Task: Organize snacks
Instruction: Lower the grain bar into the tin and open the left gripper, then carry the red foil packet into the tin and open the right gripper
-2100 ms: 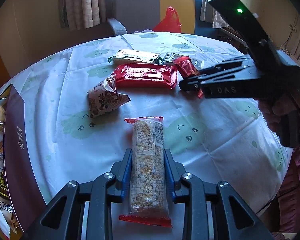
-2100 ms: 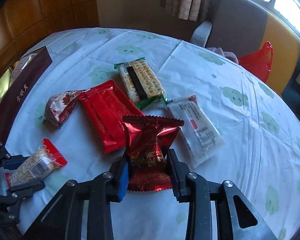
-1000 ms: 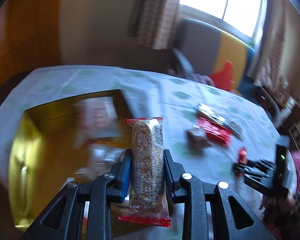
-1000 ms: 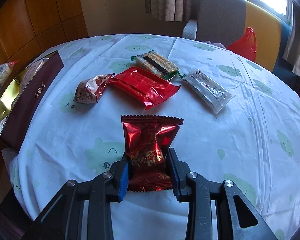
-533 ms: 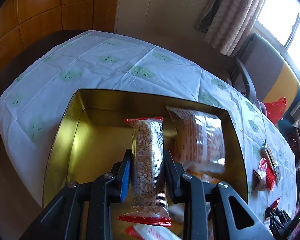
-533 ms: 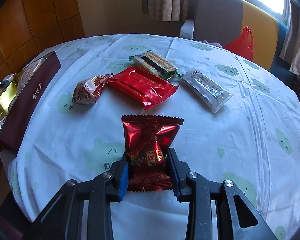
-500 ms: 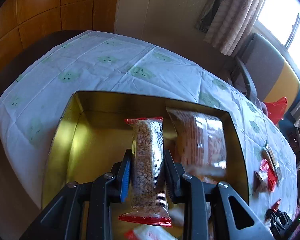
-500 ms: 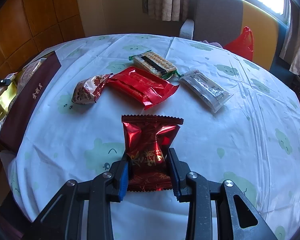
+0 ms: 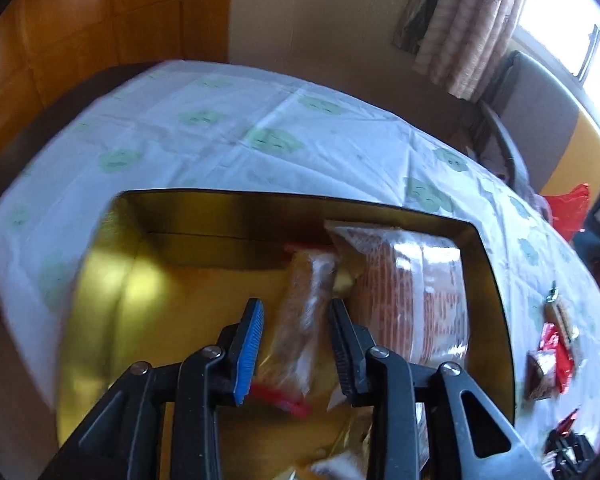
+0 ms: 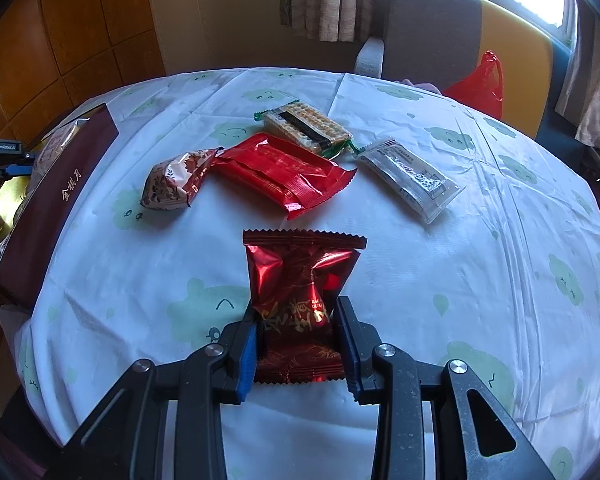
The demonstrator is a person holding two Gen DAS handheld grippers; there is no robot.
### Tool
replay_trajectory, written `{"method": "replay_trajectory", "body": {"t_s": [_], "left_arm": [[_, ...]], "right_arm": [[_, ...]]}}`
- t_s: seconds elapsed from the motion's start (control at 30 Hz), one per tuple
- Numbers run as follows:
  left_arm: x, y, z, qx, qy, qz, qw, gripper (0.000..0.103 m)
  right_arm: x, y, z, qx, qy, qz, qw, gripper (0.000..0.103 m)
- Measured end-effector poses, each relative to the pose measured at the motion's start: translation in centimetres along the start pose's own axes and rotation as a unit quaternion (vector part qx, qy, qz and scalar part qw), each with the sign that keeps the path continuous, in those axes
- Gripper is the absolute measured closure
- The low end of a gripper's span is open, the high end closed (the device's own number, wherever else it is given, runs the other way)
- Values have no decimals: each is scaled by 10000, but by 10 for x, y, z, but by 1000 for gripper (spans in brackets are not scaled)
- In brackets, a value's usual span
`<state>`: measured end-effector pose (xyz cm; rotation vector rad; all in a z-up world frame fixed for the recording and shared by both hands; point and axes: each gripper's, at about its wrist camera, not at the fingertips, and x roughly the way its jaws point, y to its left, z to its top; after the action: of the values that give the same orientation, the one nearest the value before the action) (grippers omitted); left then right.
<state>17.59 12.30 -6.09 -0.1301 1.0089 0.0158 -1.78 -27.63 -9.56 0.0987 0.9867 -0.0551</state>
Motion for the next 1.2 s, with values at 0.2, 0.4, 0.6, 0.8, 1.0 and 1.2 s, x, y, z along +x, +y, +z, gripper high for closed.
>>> {"method": "replay_trajectory", "body": {"t_s": [0.2, 0.4, 0.6, 0.8, 1.0, 1.2], "left_arm": [[-41, -9, -31, 228, -466, 316, 9982, 69], [-69, -17, -58, 421, -678, 354, 9962, 69], [-92, -20, -77, 580, -835, 381, 9941, 69], [-103, -20, -88, 656, -917, 362, 9930, 69], [-106, -16, -97, 641, -897, 365, 9932, 69], [-105, -9, -104, 636, -857, 395, 9935, 69]], "right_arm": [[0, 0, -1, 6, -30, -30, 10000, 67], [-1, 1, -2, 27, -61, -43, 10000, 67], [-2, 1, -2, 24, -91, -52, 9999, 67], [-1, 3, -1, 4, -63, -45, 10000, 67], [0, 18, 2, -131, -2, 82, 9999, 68], [1, 37, 11, -254, 46, 295, 9992, 73]]}}
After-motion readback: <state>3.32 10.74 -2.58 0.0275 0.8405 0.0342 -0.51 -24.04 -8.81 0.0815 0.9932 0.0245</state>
